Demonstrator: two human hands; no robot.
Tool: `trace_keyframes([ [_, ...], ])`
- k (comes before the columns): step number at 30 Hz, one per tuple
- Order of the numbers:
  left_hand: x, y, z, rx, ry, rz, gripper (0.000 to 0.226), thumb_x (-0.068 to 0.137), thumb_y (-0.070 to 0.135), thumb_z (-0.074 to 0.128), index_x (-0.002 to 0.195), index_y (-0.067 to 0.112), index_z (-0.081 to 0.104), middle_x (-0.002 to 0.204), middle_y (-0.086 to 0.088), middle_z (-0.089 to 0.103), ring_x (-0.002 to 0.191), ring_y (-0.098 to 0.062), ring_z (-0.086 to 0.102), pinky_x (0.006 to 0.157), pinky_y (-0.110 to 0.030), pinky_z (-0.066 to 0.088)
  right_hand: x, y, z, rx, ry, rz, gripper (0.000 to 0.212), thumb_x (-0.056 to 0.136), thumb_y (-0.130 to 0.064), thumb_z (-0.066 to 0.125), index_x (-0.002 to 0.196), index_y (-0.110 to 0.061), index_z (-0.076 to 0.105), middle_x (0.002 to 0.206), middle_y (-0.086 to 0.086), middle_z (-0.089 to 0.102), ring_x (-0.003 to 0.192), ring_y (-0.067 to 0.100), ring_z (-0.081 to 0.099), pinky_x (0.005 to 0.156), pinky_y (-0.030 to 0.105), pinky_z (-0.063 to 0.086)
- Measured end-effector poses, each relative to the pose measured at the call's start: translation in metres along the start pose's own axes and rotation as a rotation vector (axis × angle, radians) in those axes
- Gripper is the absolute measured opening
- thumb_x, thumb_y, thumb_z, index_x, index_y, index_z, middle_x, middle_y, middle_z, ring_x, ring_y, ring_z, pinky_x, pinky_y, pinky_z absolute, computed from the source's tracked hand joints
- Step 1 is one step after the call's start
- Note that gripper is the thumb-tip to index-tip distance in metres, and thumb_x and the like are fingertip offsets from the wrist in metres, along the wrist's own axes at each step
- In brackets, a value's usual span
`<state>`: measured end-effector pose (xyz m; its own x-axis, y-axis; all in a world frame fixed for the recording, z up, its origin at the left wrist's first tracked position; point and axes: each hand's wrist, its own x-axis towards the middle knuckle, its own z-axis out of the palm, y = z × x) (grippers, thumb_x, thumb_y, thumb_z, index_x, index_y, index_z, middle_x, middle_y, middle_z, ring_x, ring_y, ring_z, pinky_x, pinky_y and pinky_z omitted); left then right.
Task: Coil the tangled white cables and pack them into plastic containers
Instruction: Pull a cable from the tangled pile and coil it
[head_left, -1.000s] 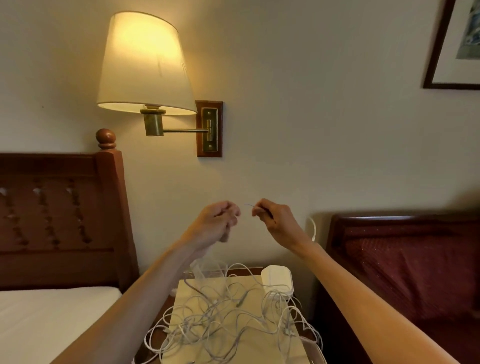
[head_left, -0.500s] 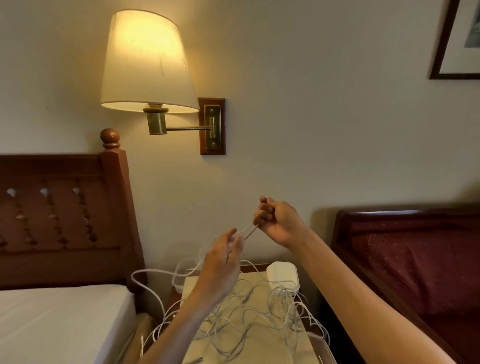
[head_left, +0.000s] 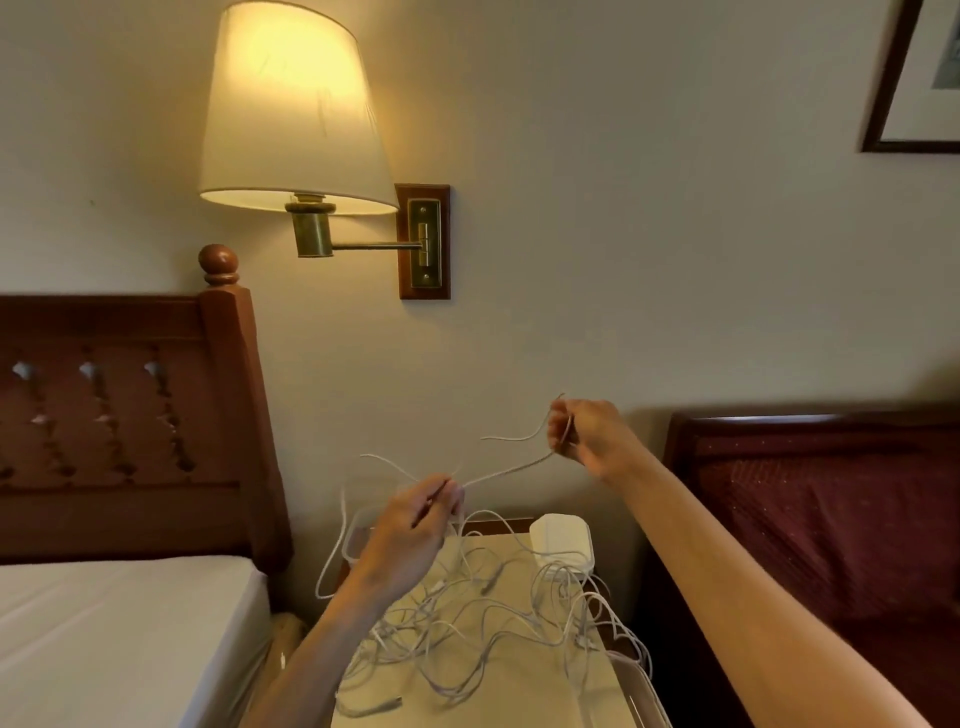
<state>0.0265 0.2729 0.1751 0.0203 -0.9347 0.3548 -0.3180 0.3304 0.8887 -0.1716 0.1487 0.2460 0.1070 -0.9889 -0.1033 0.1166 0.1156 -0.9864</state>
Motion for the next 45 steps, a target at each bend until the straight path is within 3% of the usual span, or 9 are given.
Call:
trace_keyframes([
  [2, 0.008, 0.011, -0.009, 0.233, 0.069, 0.166, 0.032, 0.103, 0.026, 0.044, 0.072, 0.019, 0.05, 0.054, 0.004, 0.035, 0.048, -0.011, 0.03, 0.047, -0.027, 0.028, -0.007, 0.016, 0.003, -0.765, 0.146, -0.123, 0.051, 0.103, -0.039, 0.037, 0.137, -0.001, 0.039, 0.131, 0.019, 0.05, 0.115, 0.031, 0.055, 0.094, 0.045, 0.048],
  [4, 0.016, 0.023, -0.016, 0.416, 0.092, 0.323, 0.029, 0.102, 0.022, 0.046, 0.073, 0.019, 0.05, 0.054, 0.006, 0.037, 0.048, -0.008, 0.031, 0.05, -0.023, 0.027, -0.027, 0.029, 0.018, -0.836, 0.25, -0.495, 0.059, 0.101, -0.043, 0.038, 0.147, -0.006, 0.03, 0.152, 0.013, 0.03, 0.137, 0.028, 0.035, 0.112, 0.046, 0.034],
  [9, 0.034, 0.057, -0.036, 0.64, 0.191, 0.507, 0.026, 0.099, 0.022, 0.052, 0.076, 0.034, 0.048, 0.05, 0.013, 0.043, 0.045, -0.005, 0.043, 0.048, -0.02, 0.033, -0.066, 0.054, 0.051, -0.38, -0.379, -0.733, 0.035, 0.104, -0.036, 0.034, 0.087, -0.019, 0.06, 0.062, -0.013, 0.051, 0.056, 0.005, 0.048, 0.056, 0.027, 0.04],
  [13, 0.024, 0.074, -0.056, 0.625, 0.296, 0.54, 0.02, 0.098, 0.016, 0.052, 0.081, 0.024, 0.06, 0.067, 0.016, 0.06, 0.056, 0.005, 0.056, 0.053, -0.015, 0.042, -0.061, 0.054, 0.053, -0.305, -0.458, -0.698, 0.034, 0.102, -0.033, 0.037, 0.077, -0.02, 0.055, 0.056, -0.014, 0.04, 0.05, 0.001, 0.033, 0.049, 0.014, 0.028],
  [18, 0.012, 0.106, -0.131, 0.51, 0.685, 0.424, 0.022, 0.1, 0.013, 0.047, 0.083, 0.012, 0.061, 0.076, 0.01, 0.059, 0.06, 0.008, 0.052, 0.059, -0.011, 0.037, -0.034, 0.083, 0.027, -0.448, -0.374, -0.648, 0.037, 0.103, -0.026, 0.04, 0.069, -0.026, 0.053, 0.058, -0.012, 0.042, 0.055, 0.004, 0.035, 0.054, 0.023, 0.03],
  [24, 0.012, 0.056, -0.156, 1.099, 0.354, -0.293, 0.032, 0.1, 0.023, 0.045, 0.128, 0.022, 0.061, 0.127, -0.013, 0.06, 0.109, -0.038, 0.056, 0.091, -0.045, 0.048, -0.018, 0.036, 0.044, -0.622, -0.203, -0.844, 0.035, 0.103, -0.02, 0.043, 0.071, -0.013, 0.055, 0.059, -0.005, 0.048, 0.053, 0.004, 0.039, 0.055, 0.023, 0.032],
  [28, 0.012, 0.058, -0.094, 0.751, 0.228, 0.18, 0.043, 0.101, 0.019, 0.046, 0.144, 0.022, 0.043, 0.124, 0.003, 0.056, 0.099, -0.013, 0.06, 0.087, -0.023, 0.046, -0.021, 0.008, 0.078, -0.81, -0.303, -1.093, 0.031, 0.102, -0.022, 0.044, 0.074, -0.016, 0.056, 0.061, -0.01, 0.051, 0.053, 0.007, 0.046, 0.056, 0.024, 0.039],
  [34, 0.022, 0.068, -0.075, 0.364, 0.267, 0.28, 0.023, 0.1, 0.02, 0.05, 0.081, 0.022, 0.064, 0.061, 0.009, 0.053, 0.052, -0.005, 0.045, 0.055, -0.023, 0.037, -0.024, 0.003, 0.089, -0.735, -0.419, -1.124, 0.03, 0.104, -0.025, 0.039, 0.079, -0.016, 0.052, 0.064, -0.009, 0.045, 0.056, 0.007, 0.04, 0.057, 0.019, 0.034],
  [45, -0.009, 0.108, -0.134, 0.135, 0.654, 0.322, 0.022, 0.101, 0.022, 0.048, 0.093, 0.012, 0.066, 0.075, 0.001, 0.054, 0.067, -0.008, 0.046, 0.064, -0.027, 0.039, 0.006, 0.041, 0.078, -0.673, -0.406, -0.784, 0.024, 0.102, -0.008, 0.041, 0.086, -0.009, 0.058, 0.067, 0.006, 0.057, 0.059, 0.016, 0.057, 0.063, 0.022, 0.047],
])
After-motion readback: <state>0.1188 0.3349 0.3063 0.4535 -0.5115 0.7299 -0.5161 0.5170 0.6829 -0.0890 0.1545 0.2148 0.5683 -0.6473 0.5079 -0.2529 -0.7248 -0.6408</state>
